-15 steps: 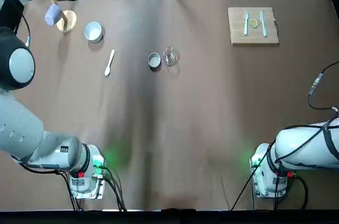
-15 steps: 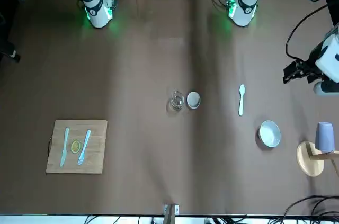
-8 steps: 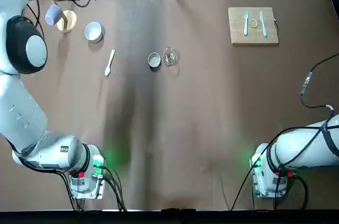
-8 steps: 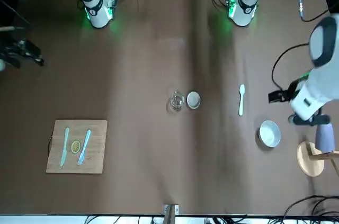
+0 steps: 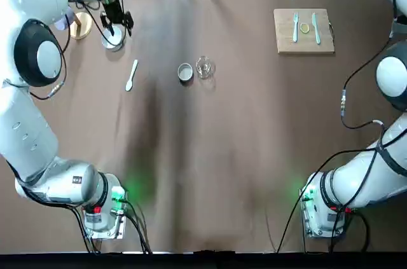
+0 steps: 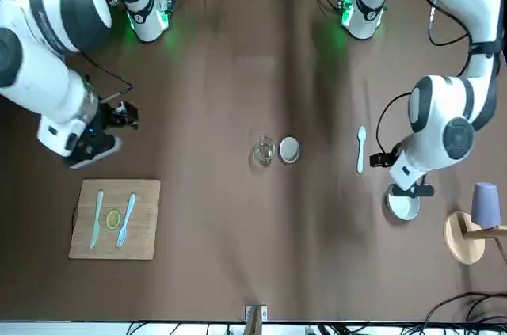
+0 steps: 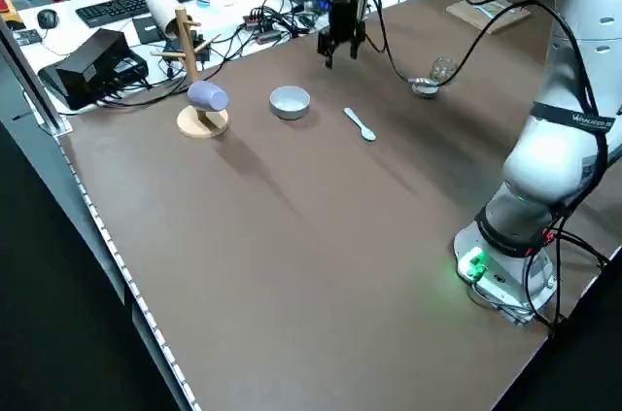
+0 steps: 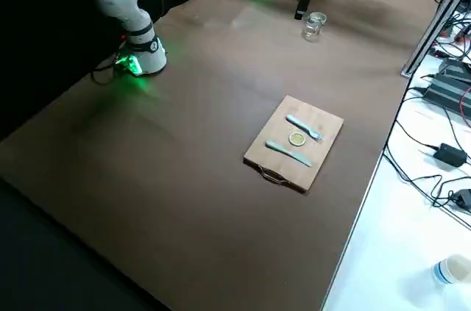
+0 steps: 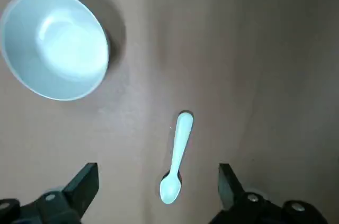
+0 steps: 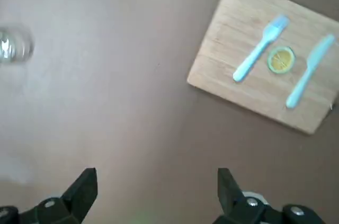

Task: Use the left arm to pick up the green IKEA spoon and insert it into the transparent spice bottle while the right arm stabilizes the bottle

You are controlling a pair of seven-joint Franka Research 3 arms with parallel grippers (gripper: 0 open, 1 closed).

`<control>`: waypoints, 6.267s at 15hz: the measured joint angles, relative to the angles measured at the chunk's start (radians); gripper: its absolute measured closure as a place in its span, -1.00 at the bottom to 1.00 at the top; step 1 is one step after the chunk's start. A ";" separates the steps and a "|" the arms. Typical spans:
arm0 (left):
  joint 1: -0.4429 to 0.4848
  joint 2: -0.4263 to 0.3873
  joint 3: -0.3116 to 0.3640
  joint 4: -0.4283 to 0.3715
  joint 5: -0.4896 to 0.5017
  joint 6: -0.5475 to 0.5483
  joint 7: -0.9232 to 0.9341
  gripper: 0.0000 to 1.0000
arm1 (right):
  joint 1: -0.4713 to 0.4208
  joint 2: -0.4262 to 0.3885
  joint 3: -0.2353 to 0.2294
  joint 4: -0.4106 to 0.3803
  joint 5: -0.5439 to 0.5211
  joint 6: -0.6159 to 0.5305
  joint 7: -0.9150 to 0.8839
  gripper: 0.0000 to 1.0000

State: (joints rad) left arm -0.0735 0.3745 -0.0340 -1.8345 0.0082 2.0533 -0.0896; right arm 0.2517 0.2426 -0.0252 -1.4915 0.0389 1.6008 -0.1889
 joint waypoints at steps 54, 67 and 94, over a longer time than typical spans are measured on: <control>-0.033 0.014 -0.117 -0.049 0.051 0.118 -0.005 0.54 | 0.224 0.393 0.007 -0.514 1.722 0.508 -2.259 -1.00; -0.017 0.014 -0.167 0.127 -0.137 -0.055 0.105 0.54 | 0.285 0.492 0.006 -0.405 1.814 0.569 -2.329 -1.00; -0.019 0.126 -0.215 0.213 -1.174 -0.058 1.633 0.54 | 0.393 0.659 0.006 -0.197 1.855 0.577 -2.336 -1.00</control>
State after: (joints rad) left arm -0.0923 0.5005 -0.2485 -1.6215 -1.1655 1.9956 1.5435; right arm 0.6443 0.9016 -0.0193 -1.6883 1.8943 2.1779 -2.5254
